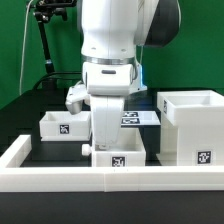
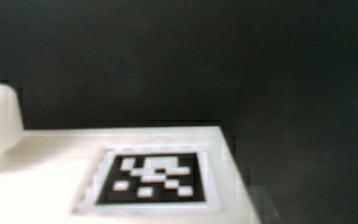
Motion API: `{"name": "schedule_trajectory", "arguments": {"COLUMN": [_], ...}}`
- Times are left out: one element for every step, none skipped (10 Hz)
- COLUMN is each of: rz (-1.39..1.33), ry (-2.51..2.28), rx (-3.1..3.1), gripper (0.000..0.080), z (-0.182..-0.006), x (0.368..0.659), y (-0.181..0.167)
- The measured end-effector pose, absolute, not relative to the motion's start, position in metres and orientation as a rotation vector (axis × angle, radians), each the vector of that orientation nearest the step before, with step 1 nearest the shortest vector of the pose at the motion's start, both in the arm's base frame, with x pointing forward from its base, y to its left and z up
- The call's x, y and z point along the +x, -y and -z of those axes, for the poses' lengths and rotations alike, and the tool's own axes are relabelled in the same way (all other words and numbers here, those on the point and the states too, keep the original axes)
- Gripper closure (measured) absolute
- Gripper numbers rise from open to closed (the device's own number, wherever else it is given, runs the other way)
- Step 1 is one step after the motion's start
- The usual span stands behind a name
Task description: Assemble drawer
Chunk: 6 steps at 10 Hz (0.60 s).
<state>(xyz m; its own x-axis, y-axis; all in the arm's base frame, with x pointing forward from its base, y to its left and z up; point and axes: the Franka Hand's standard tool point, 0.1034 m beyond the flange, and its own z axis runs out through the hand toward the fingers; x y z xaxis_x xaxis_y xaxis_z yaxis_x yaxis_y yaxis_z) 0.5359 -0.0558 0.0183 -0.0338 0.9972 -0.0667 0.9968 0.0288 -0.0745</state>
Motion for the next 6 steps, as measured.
{"name": "schedule_trajectory", "arguments": {"rz": [-0.152, -0.156, -0.147, -0.139, -0.128, -0.119], "ry": [2.255, 2.251, 2.258, 2.264, 2.268, 2.271], "rx": [-2.173, -2.164, -2.161, -2.159, -2.167, -2.173], "gripper": [0.0757, 0.0757, 0.0757, 0.0757, 0.0757, 0.0757], "z": [-0.0183, -0.0197, -0.0207, -0.0207, -0.0192, -0.019], "x": [0.5367, 0.5383, 0.5411, 0.542, 0.541, 0.5417], "y": [0.0513, 0.0483, 0.0448, 0.0424, 0.0437, 0.0441]}}
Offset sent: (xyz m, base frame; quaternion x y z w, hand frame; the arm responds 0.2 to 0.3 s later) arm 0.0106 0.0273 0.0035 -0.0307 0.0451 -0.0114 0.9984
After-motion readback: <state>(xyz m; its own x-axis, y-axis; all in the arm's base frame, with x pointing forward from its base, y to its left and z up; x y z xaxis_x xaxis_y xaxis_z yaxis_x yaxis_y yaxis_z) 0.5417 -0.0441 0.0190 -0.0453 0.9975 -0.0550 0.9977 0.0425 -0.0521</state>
